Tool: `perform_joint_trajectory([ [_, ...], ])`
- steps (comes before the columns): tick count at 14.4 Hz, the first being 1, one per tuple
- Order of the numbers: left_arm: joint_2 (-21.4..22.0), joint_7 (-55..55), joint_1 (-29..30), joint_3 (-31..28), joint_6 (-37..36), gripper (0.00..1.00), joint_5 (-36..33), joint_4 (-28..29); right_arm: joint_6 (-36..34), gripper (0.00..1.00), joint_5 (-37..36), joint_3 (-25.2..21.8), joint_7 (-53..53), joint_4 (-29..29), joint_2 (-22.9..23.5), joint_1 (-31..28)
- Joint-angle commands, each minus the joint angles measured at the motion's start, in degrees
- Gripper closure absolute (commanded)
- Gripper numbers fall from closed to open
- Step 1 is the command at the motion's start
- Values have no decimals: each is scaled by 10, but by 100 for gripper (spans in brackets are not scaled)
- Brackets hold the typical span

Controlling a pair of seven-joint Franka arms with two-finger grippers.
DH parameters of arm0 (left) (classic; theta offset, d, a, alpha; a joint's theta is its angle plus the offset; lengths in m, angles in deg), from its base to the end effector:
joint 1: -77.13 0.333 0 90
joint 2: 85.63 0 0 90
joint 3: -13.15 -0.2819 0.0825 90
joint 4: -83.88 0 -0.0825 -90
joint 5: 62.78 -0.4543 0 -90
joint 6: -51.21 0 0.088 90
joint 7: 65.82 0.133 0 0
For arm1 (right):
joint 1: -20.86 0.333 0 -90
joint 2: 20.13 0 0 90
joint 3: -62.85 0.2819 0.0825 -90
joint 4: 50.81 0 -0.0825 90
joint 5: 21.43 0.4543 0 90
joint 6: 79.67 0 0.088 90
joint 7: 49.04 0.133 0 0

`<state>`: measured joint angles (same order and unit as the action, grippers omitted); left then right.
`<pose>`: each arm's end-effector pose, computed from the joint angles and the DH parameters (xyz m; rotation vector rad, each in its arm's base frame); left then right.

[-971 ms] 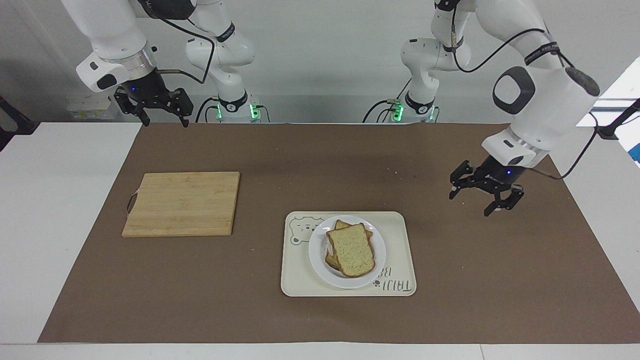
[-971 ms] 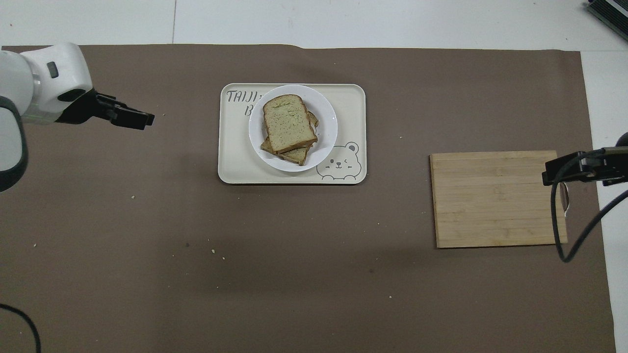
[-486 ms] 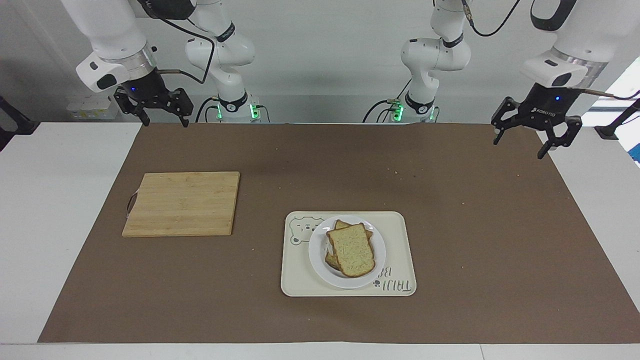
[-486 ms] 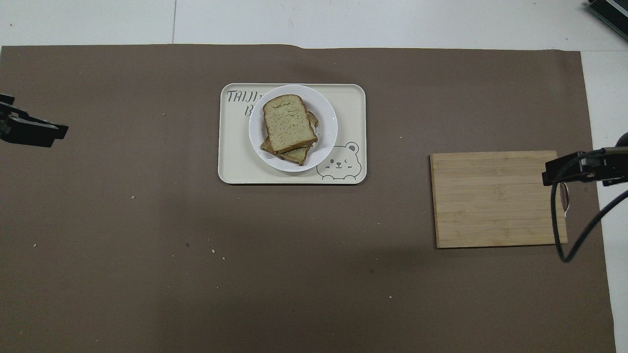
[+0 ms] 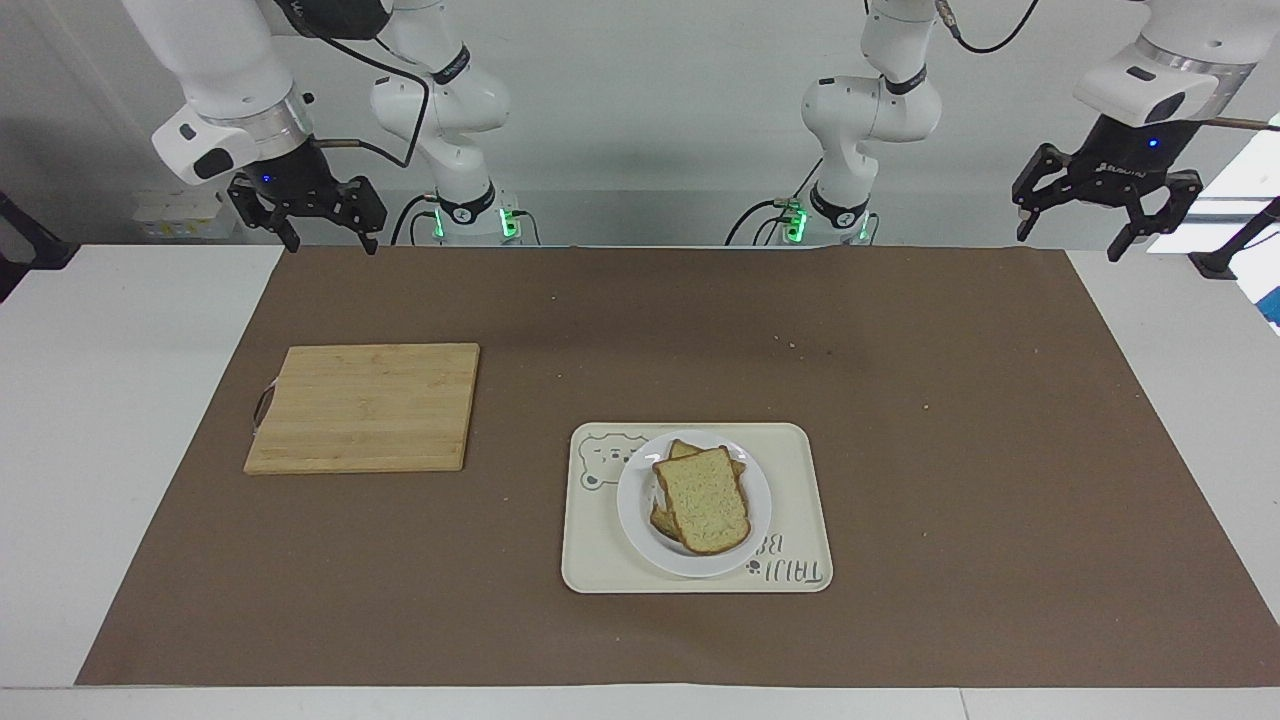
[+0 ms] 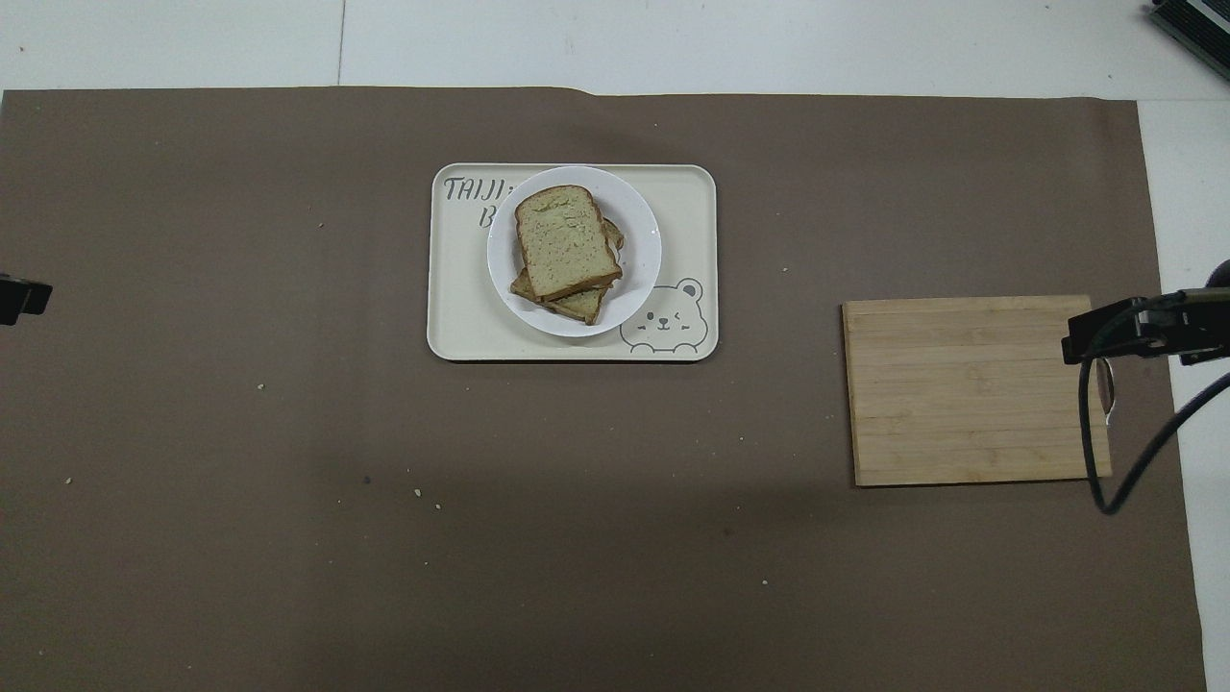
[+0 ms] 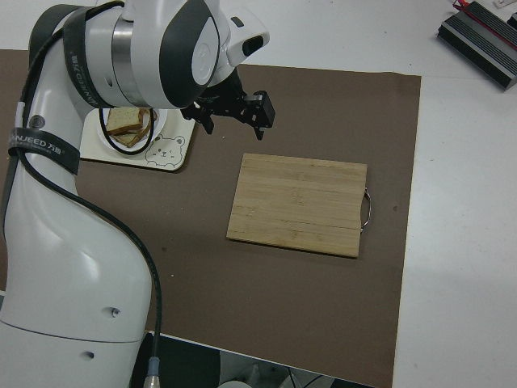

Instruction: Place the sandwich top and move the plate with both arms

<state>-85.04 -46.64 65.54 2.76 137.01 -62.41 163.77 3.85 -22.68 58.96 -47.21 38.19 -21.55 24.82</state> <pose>0.6131 -0.0131 0.6589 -3.0775 0.5544 -0.1771 0.6043 -0.0028 0.5796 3.1180 -0.0504 -0.1101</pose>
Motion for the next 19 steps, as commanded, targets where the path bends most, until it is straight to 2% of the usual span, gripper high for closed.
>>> perform_joint_trajectory([
  [1,25,-64,7,0,-11,0,-11,24,3,0,4,2,-11,15,-13,-6],
  [10,17,-66,11,3,-51,0,-6,-2,3,0,4,2,-11,15,-13,-6],
  [19,27,-92,104,99,-107,0,-2,-10,3,0,4,2,-11,15,-13,-6],
])
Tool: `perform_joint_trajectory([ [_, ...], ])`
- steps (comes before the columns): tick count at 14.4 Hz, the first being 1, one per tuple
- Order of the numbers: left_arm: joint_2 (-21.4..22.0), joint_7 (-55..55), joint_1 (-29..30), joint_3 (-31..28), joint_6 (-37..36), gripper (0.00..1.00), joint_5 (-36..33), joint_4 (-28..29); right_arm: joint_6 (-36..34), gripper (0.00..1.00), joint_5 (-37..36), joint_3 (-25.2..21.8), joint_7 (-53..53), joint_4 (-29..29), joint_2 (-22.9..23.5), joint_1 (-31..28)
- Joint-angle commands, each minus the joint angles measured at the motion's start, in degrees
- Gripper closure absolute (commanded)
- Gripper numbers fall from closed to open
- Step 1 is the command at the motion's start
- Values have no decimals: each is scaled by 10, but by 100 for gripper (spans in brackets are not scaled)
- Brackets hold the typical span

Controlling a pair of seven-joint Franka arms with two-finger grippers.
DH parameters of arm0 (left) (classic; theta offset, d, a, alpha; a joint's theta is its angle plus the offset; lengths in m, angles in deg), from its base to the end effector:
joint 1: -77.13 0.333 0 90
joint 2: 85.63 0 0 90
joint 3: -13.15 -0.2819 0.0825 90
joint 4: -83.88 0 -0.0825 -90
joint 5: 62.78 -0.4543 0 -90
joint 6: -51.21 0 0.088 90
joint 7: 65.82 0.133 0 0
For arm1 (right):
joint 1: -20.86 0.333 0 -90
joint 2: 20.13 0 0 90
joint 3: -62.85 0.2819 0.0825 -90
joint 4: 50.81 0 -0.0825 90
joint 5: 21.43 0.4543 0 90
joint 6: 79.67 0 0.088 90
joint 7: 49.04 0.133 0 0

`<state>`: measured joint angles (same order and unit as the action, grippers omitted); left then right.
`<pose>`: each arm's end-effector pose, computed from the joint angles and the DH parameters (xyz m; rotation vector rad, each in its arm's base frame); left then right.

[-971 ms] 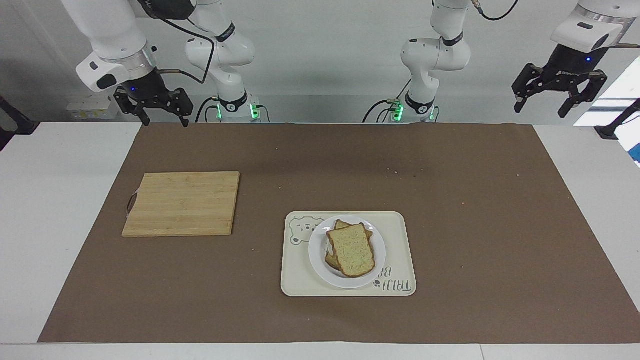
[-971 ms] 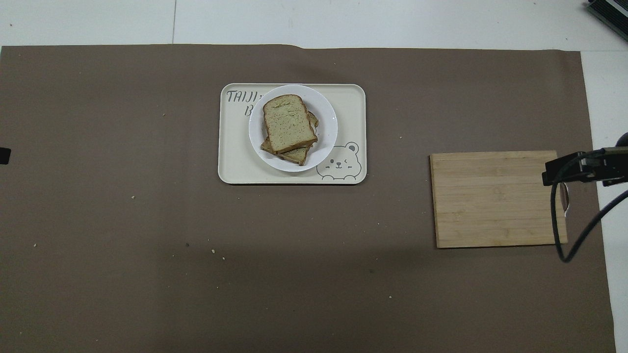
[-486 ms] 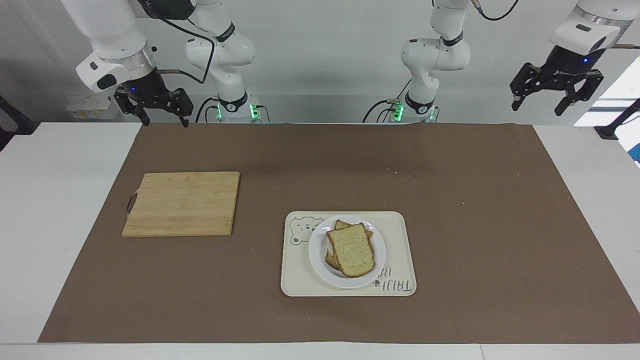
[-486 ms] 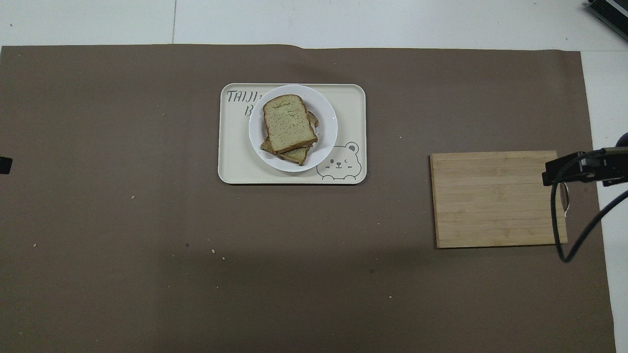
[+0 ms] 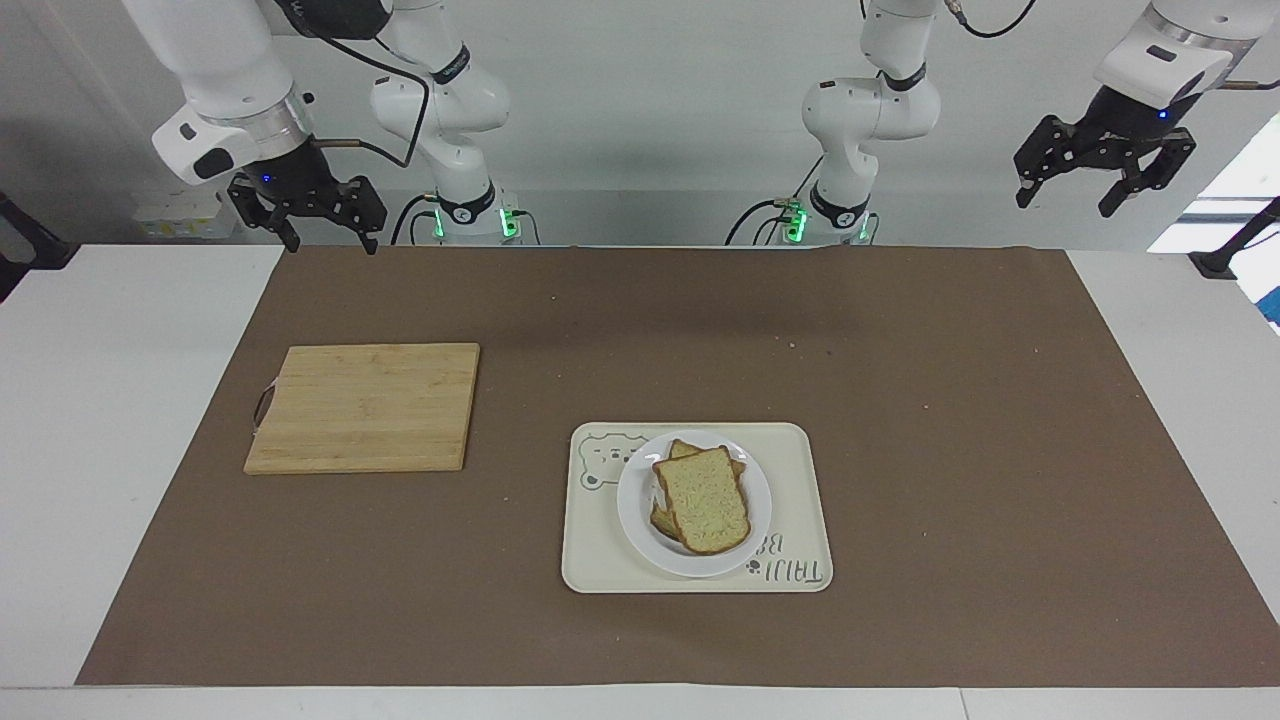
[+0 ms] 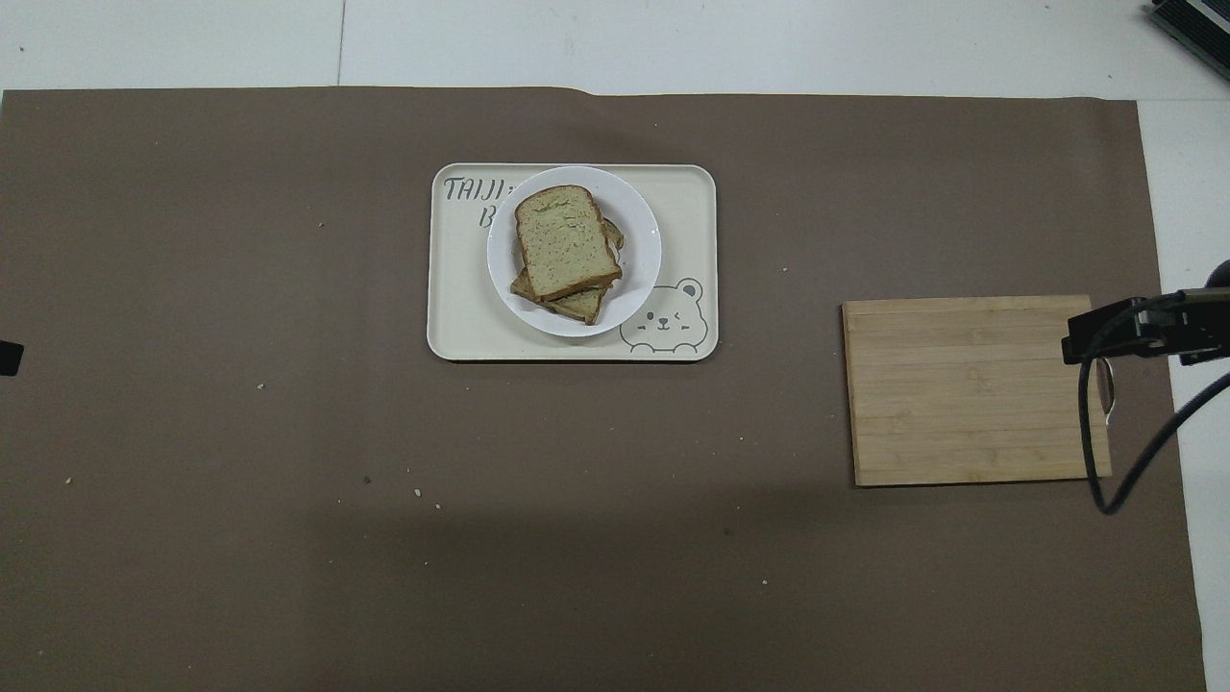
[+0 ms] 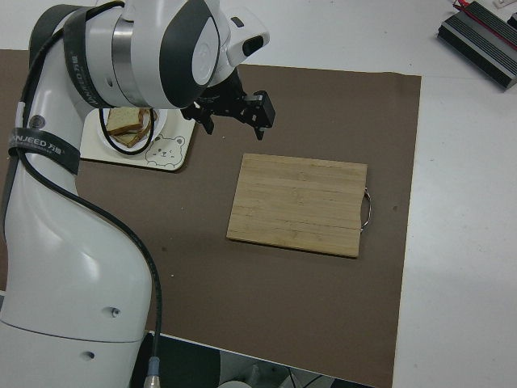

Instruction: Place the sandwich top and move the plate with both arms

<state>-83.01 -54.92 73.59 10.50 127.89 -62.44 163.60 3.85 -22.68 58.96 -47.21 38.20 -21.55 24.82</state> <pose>0.5809 -0.0092 0.6666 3.1163 -0.3240 -0.0104 0.6043 -0.0028 0.5795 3.1180 -0.0504 -0.1104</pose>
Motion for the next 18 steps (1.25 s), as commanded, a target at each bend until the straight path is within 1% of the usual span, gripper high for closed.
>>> perform_joint_trajectory([
  [1,6,-10,27,30,-15,0,-2,-8,3,0,4,2,-11,15,-13,-7],
  [18,6,-10,27,22,-12,0,-2,-7,3,0,4,2,-11,15,-13,-6],
])
